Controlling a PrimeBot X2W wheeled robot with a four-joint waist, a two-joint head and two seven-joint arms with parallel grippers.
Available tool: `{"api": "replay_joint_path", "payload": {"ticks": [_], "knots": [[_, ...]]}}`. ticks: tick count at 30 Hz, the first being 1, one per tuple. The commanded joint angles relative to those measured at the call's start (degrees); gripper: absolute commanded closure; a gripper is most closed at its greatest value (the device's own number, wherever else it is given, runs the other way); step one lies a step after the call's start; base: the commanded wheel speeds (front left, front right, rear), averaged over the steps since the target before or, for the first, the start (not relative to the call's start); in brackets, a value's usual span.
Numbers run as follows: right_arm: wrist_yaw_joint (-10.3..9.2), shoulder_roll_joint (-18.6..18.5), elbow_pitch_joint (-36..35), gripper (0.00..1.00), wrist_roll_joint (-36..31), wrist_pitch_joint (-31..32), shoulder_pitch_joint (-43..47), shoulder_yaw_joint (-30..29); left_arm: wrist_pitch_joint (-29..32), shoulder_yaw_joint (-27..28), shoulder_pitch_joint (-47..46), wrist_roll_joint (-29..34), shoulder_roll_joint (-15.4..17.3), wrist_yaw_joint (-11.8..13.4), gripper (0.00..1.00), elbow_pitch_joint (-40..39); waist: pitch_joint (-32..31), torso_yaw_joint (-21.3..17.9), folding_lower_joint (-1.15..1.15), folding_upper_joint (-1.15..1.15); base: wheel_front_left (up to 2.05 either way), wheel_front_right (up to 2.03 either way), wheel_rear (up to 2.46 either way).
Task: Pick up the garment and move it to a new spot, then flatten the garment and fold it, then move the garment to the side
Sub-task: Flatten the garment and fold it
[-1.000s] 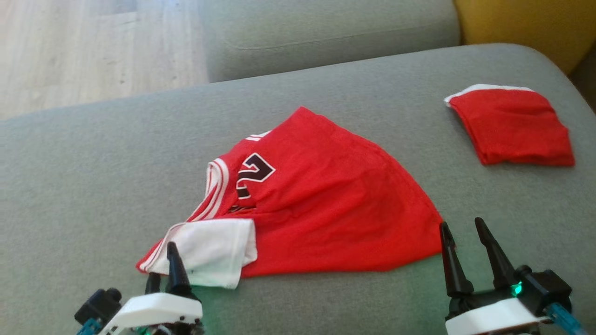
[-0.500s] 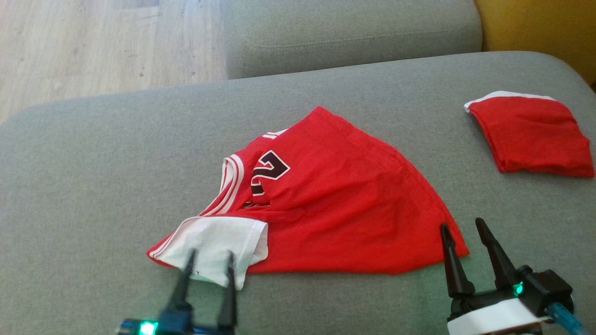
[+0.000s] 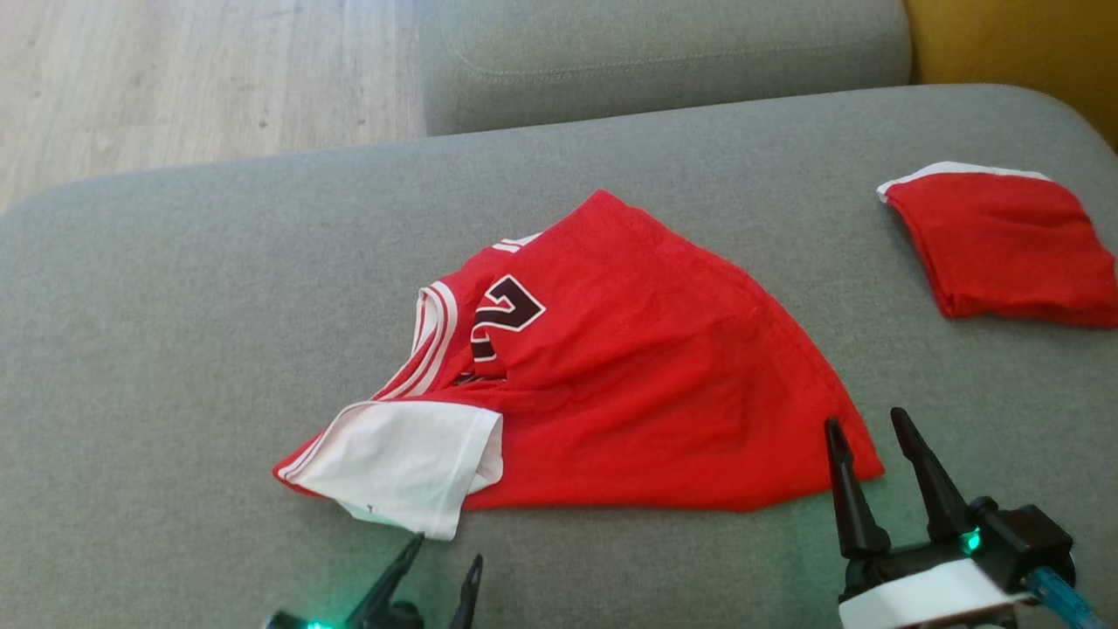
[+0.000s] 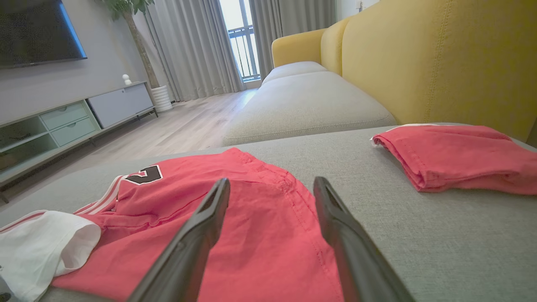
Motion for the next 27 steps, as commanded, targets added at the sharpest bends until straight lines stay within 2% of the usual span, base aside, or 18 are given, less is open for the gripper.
{"api": "replay_joint_path", "payload": {"ticks": [1, 10, 11, 12, 14, 15, 17, 18, 19, 21, 23, 24, 25, 27], "knots": [[-0.04, -1.0, -2.0, 0.00, 0.3, -0.6, -2.0, 1.5, -0.7, 1.4, -3.6, 0.6, 0.2, 0.1, 0.00, -1.1, 0.3, -0.1, 0.00, 0.00, 0.00, 0.00, 0.00], [-0.04, -1.3, -2.2, 0.00, 0.3, -0.6, -2.6, 1.2, -0.7, 1.5, -6.8, 1.3, -0.3, 0.0, 0.00, 2.0, 1.8, -0.5, 0.00, 0.00, 0.00, 0.00, 0.00], [-0.04, -1.3, -2.2, 0.00, 0.3, -0.6, -2.7, 1.3, -0.7, 1.8, -6.9, 0.9, -0.4, 0.0, 0.15, 2.8, 1.8, -0.7, 0.00, 0.00, 0.00, 0.00, 0.00], [-0.04, -1.3, -2.1, 0.00, 0.2, -0.6, -2.8, 1.3, -0.7, 2.1, -7.0, 0.5, -0.7, -0.2, 0.23, 3.5, 1.9, -0.7, 0.00, 0.00, 0.00, 0.00, 0.00], [-0.04, -1.3, -2.1, 0.00, 0.1, -0.6, -3.0, 1.3, -0.7, 2.7, -7.2, -0.4, -1.2, -0.4, 0.52, 4.3, 1.9, -0.9, 0.00, 0.00, 0.00, 0.00, 0.00], [-0.04, -1.3, -2.1, 0.00, 0.1, -0.6, -3.0, 1.3, -0.7, 2.9, -7.2, -0.7, -1.4, -0.4, 0.58, 4.6, 1.9, -0.9, 0.00, 0.00, 0.00, 0.00, 0.00], [-0.04, -1.2, -2.1, 0.00, 0.1, -0.6, -3.0, 1.3, -0.7, 3.4, -7.1, -1.5, -1.8, -0.6, 0.64, 5.2, 1.8, -1.0, 0.00, 0.00, 0.00, 0.00, 0.00], [-0.04, -1.2, -2.1, 0.00, 0.1, -0.6, -3.0, 1.2, -0.7, 3.6, -7.1, -1.7, -1.9, -0.6, 0.71, 5.3, 1.8, -1.0, 0.00, 0.00, 0.00, 0.00, 0.00], [-0.04, -1.2, -2.1, 0.00, 0.1, -0.6, -3.0, 1.2, -0.7, 3.7, -7.1, -1.9, -2.1, -0.8, 0.74, 5.5, 1.7, -1.0, 0.00, 0.00, 0.00, 0.00, 0.00], [-0.04, -1.1, -2.0, 0.00, 0.2, -0.6, -2.9, 1.3, -0.7, 3.8, -7.1, -2.2, -2.2, -1.0, 0.73, 6.3, 1.5, -1.0, 0.00, 0.00, 0.00, 0.00, 0.00], [-0.04, -1.1, -2.0, 0.00, 0.2, -0.6, -2.8, 1.4, -0.7, 3.9, -7.2, -2.6, -2.4, -1.4, 0.78, 7.6, 1.4, -1.0, 0.00, 0.00, 0.00, 0.00, 0.00], [-0.04, -1.1, -2.0, 0.00, 0.3, -0.6, -2.8, 1.4, -0.7, 4.0, -7.4, -2.8, -2.5, -1.7, 0.95, 8.3, 1.3, -1.0, 0.00, 0.00, 0.00, 0.00, 0.00], [-0.04, -1.1, -2.0, 0.00, 0.3, -0.6, -2.7, 1.4, -0.7, 4.0, -7.6, -2.9, -2.5, -1.9, 1.00, 8.8, 1.2, -1.0, 0.00, 0.00, 0.00, 0.00, 0.00], [-0.04, -1.0, -2.0, 0.00, 0.2, -0.6, -2.7, 1.5, -0.7, 4.3, -7.9, -3.2, -2.5, -2.1, 1.00, 9.3, 1.0, -1.0, 0.00, 0.00, 0.00, 0.00, 0.00]]}}
